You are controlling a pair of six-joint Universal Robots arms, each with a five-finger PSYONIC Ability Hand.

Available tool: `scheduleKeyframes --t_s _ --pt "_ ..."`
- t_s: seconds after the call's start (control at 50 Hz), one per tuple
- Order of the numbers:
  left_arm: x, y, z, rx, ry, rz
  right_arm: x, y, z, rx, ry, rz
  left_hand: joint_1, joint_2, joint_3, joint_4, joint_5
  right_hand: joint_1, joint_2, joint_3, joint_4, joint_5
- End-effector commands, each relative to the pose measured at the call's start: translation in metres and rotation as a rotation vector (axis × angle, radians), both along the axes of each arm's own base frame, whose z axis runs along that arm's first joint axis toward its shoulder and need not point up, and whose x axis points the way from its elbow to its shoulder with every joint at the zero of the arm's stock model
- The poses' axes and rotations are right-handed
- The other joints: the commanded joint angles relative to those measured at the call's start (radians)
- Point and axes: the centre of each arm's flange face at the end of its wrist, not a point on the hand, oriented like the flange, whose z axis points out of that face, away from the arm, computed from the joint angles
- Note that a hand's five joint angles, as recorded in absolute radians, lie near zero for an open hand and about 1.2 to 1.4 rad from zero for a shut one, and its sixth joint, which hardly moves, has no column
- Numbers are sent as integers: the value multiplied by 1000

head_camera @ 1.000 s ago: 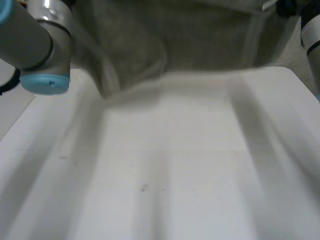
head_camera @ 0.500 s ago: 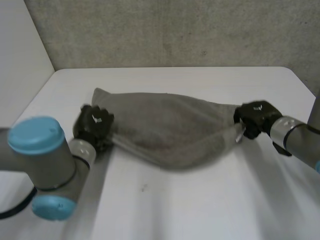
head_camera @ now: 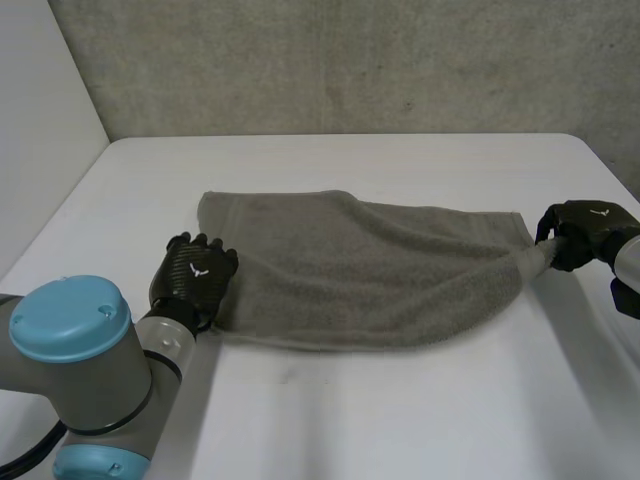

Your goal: Fold the towel.

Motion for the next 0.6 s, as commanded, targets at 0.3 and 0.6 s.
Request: scheduleKeyframes --t_s 0.3,0.6 --pt "18 2 -12 196 104 40 -1 -1 -15 25 -3 -1 143 152 152 155 155 27 207 204 200 232" --pt "20 -1 -18 223 116 -7 -1 -2 -20 37 -1 3 328 337 337 340 340 27 207 204 200 232"
